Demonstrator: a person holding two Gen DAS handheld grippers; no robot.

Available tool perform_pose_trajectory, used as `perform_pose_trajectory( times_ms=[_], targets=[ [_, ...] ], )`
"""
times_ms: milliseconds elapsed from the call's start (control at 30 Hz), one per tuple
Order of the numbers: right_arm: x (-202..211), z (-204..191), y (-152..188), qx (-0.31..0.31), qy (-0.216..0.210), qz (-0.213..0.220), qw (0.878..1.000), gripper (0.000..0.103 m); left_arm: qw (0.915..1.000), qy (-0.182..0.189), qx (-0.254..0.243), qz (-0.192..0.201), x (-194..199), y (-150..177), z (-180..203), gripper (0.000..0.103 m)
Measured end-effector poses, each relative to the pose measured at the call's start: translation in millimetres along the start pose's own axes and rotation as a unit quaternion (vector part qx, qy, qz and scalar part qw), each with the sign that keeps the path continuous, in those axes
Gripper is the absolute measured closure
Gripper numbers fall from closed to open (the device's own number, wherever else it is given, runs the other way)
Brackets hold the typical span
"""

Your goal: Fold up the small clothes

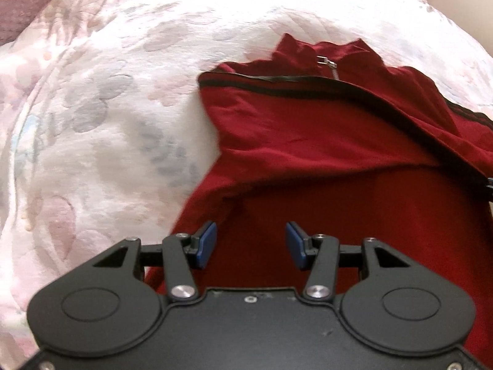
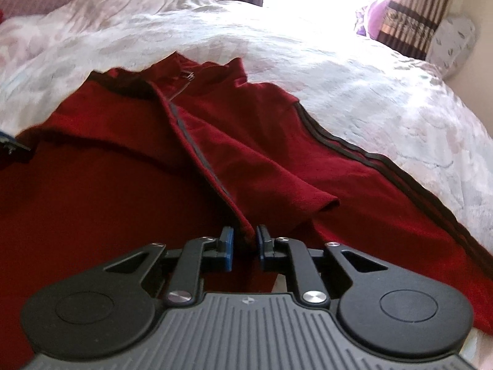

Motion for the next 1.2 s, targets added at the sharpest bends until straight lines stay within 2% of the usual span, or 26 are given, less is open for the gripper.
perform_pose_trajectory(
  times_ms=[200, 400, 467, 533, 567, 667, 733, 767, 867, 967, 1100, 1200],
  targets=[
    [1.5, 14.1, -20.3, -0.005, 0.034, 0.016, 0.999, 0.087, 0.9999, -0.010, 0.007, 0.001, 3.6, -1.2, -19.3, 0.052],
    [-4.7, 58.7, -66.5, -0.068, 0.056, 0.054, 0.995, 0.085, 0.9996, -0.026, 0.014, 0.003, 2.2, -5.7, -35.9, 0.052],
    [-17.3, 73.6, -81.3, -0.079, 0.076, 0.059, 0.992, 0.079, 0.9994, -0.030, 0.016, -0.002, 0.0, -4.7, -39.2, 0.052],
    [-35.1, 84.9, -89.7, -0.078, 0.099, 0.044, 0.991, 0.061, 0.9993, -0.033, 0.017, -0.005, -0.7, -4.0, -42.2, 0.052],
    [-40.4, 89.8, -91.0, -0.079, 0.111, 0.039, 0.990, 0.057, 0.9992, -0.035, 0.017, -0.005, 0.1, -3.6, -43.5, 0.052],
    [-35.2, 101.4, -81.5, -0.109, 0.128, 0.035, 0.985, 0.048, 0.9992, -0.037, 0.018, -0.003, 0.1, -4.8, -44.9, 0.052],
    [-24.7, 104.0, -68.5, -0.128, 0.107, 0.035, 0.985, 0.031, 0.9993, -0.037, 0.010, 0.002, -3.7, -5.7, -43.7, 0.052],
    [-18.9, 106.5, -60.3, -0.134, 0.101, 0.031, 0.985, 0.029, 0.9992, -0.041, 0.002, -0.001, -8.2, -5.4, -43.5, 0.052],
    [-3.2, 115.6, -31.7, -0.156, 0.112, 0.012, 0.981, 0.029, 0.9983, -0.056, -0.013, -0.011, -24.5, -8.1, -44.0, 0.052],
    [7.3, 121.3, -5.9, -0.166, 0.115, 0.008, 0.979, 0.029, 0.9978, -0.054, -0.037, -0.004, -40.6, -15.5, -40.1, 0.052],
    [4.8, 121.3, 5.6, -0.175, 0.122, -0.004, 0.977, 0.029, 0.9959, -0.053, -0.073, -0.005, -53.4, -16.9, -32.6, 0.052],
    [-2.2, 116.7, 7.6, -0.163, 0.124, -0.016, 0.979, 0.029, 0.9941, -0.042, -0.099, 0.010, -41.2, -13.4, -26.9, 0.052]
  ],
)
Point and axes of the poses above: each gripper's, at about its wrist camera, not at the fingertips, and x roughly against the way its jaws point, z to its right, y to its underside, the point moved 8 cm from there along -x, roughly the way its jaws point, and after that the axes turned 3 degrees about -y, right-handed, at the moved point
